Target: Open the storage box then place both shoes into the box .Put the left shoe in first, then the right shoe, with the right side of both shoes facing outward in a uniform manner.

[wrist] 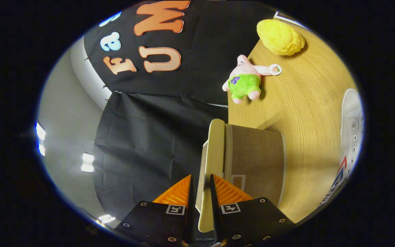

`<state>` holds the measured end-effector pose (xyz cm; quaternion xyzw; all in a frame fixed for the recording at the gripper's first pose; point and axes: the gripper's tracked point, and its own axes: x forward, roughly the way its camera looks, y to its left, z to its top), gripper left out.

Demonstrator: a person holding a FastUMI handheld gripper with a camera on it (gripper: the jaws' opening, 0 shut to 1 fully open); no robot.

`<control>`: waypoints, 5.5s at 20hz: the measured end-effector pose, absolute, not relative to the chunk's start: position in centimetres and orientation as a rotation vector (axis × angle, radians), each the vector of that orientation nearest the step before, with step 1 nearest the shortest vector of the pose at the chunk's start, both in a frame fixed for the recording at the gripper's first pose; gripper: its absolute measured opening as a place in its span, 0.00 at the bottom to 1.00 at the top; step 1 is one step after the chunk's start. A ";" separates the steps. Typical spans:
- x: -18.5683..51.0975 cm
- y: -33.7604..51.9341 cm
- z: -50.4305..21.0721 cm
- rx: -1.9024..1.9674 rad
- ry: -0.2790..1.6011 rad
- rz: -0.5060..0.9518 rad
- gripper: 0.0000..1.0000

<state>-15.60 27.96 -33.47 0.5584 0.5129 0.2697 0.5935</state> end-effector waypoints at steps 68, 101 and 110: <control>-25.3 8.9 -51.6 0.314 1.445 0.087 0.50; -13.6 30.9 -31.4 0.584 1.174 0.551 0.09; -14.2 35.9 -33.6 0.394 1.328 0.640 0.09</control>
